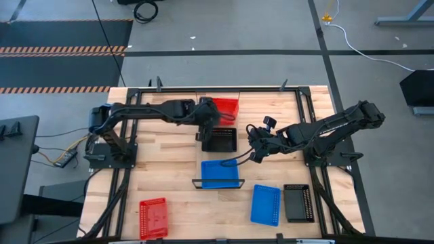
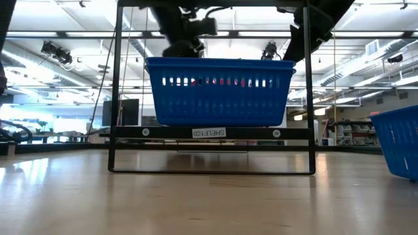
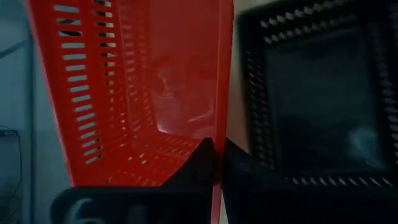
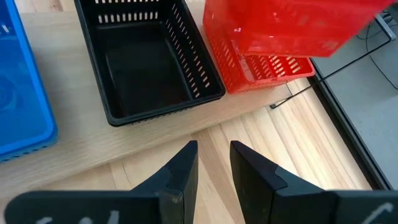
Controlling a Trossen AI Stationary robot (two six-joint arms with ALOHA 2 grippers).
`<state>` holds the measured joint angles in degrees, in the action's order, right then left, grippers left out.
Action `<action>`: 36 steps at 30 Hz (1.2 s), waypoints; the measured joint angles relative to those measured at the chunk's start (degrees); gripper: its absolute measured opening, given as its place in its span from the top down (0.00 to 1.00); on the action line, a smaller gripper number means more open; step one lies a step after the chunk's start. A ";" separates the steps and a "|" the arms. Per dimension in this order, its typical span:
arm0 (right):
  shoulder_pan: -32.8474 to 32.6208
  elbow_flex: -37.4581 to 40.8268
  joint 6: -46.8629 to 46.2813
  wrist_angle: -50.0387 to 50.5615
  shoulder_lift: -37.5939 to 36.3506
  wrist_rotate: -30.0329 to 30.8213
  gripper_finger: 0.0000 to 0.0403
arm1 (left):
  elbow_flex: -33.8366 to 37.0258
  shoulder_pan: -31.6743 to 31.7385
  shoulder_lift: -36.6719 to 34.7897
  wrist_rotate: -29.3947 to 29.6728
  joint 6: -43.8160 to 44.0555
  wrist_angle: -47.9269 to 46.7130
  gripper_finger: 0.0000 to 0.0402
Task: Stack baskets on shelf by color
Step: Stack the top red bin on top of the red bin on the shelf
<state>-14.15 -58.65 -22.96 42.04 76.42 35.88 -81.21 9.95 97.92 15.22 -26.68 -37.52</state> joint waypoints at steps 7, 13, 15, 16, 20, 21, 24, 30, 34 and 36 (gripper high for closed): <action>-0.48 0.00 0.00 0.09 -0.02 -0.20 0.75 | 0.02 3.31 1.66 0.14 -1.60 2.32 0.96; -0.72 0.00 0.17 0.17 -0.02 -0.23 0.75 | 0.02 4.03 1.61 0.15 -1.76 0.50 0.96; -0.72 0.00 0.12 0.17 -0.02 -0.23 0.75 | 0.02 4.05 1.63 0.17 -1.76 -0.36 0.95; -0.72 0.00 0.03 0.16 -0.02 -0.23 0.75 | 0.02 4.03 2.01 0.18 -1.72 -0.26 0.95; -0.74 0.00 -0.02 0.11 -0.02 -0.23 0.75 | 0.02 3.99 3.04 0.18 -1.34 -0.90 0.93; -0.74 0.00 0.00 0.09 0.00 -0.23 0.75 | 0.00 3.97 3.29 0.15 -1.30 -0.45 0.93; -0.74 0.00 -0.02 0.11 0.00 -0.24 0.75 | 0.04 3.99 3.40 0.17 -1.30 -0.55 0.91; -0.74 0.00 -0.02 0.13 0.00 -0.23 0.75 | 0.00 4.12 3.44 0.17 -1.16 0.13 0.88; -0.74 0.00 -0.02 0.13 0.02 -0.23 0.75 | 0.00 4.14 3.44 0.20 -0.98 0.05 0.86; -0.76 0.00 -0.02 0.13 0.02 -0.23 0.75 | 0.00 4.14 3.44 0.20 -0.74 0.03 0.84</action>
<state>-14.91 -58.65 -22.98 42.18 76.44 35.66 -81.21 14.09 101.36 15.42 -27.43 -37.49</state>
